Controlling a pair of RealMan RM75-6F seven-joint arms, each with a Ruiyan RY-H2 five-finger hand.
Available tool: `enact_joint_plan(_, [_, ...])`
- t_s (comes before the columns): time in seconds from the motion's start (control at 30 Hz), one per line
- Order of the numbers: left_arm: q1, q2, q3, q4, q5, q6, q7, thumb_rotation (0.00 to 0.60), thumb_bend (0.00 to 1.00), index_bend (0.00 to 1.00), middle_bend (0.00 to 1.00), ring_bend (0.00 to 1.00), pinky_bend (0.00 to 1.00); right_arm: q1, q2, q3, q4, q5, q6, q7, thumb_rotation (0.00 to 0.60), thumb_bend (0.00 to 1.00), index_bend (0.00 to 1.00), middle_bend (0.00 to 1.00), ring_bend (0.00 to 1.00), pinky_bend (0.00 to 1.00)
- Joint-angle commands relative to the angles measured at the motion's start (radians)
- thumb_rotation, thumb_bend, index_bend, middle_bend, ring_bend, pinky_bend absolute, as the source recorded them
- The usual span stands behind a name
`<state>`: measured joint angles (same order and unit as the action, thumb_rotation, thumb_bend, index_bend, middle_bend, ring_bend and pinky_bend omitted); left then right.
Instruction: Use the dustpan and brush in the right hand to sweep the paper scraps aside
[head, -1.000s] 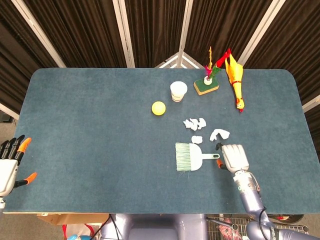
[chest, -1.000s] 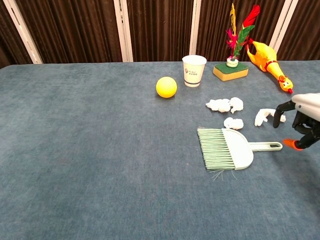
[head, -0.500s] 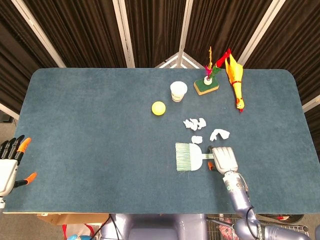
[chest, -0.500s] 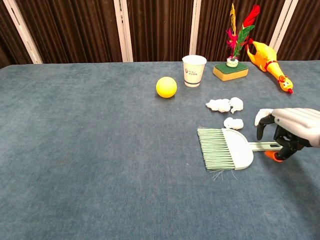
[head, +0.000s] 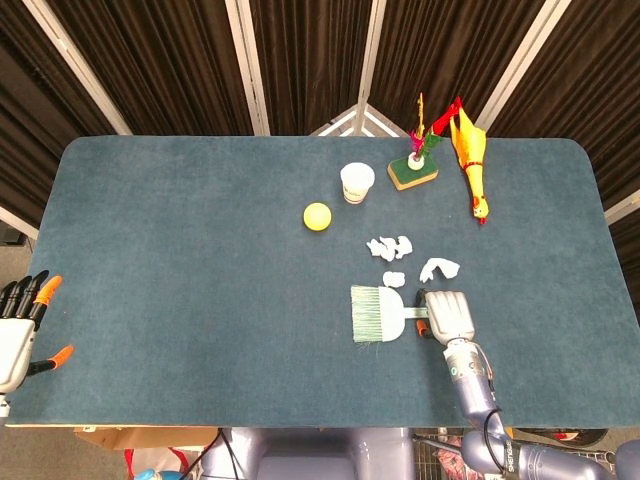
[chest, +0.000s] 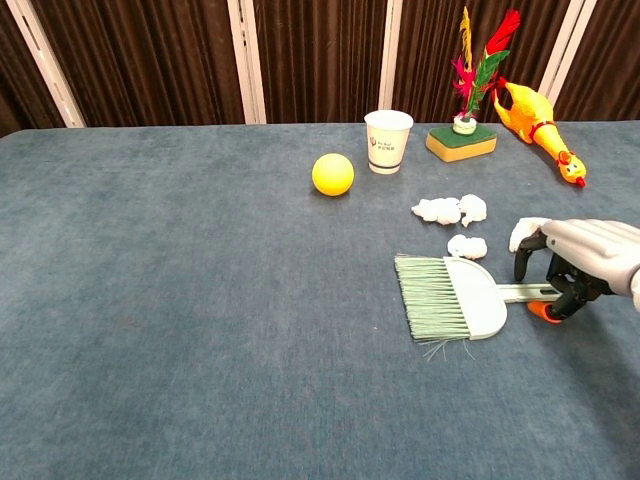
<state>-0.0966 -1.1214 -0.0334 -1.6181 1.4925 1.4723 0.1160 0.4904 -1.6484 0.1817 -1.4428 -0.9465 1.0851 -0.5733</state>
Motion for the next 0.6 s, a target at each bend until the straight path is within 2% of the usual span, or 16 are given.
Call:
enact_joint_plan(0.03, [-0.001,0.000,0.000,0.000,0.000,-0.001,0.000,0.600,0.00,0.00,0.00,0.00,0.02,0.000,-0.003,-0.004,0.007,0.004,-0.001,0.003,0.600,0.35,0.47,0.93,0.97,0.83])
enact_joint_plan(0.17, [-0.002,-0.001,0.000,0.000,0.001,-0.002,0.001,0.600,0.00,0.00,0.00,0.00,0.02,-0.001,-0.007,-0.008,0.015,0.009,-0.002,0.007,0.600,0.36,0.57,0.93,0.97,0.83])
enact_joint_plan(0.23, [-0.002,-0.001,0.000,0.000,0.001,-0.002,0.001,0.600,0.00,0.00,0.00,0.00,0.02,-0.002,-0.009,-0.010,0.018,0.014,-0.003,0.009,0.600,0.39,0.66,0.93,0.97,0.83])
enact_joint_plan(0.33, [-0.002,-0.001,0.000,0.000,0.000,-0.003,0.001,0.600,0.00,0.00,0.00,0.00,0.02,-0.002,-0.009,-0.015,0.023,0.016,-0.004,0.008,0.600,0.45,0.73,0.93,0.97,0.83])
enact_joint_plan(0.6, [-0.003,-0.001,0.000,0.001,-0.003,-0.007,-0.001,0.600,0.00,0.00,0.00,0.00,0.02,-0.006,0.017,-0.015,0.000,-0.008,0.012,0.029,0.600,0.57,0.76,0.93,0.97,0.83])
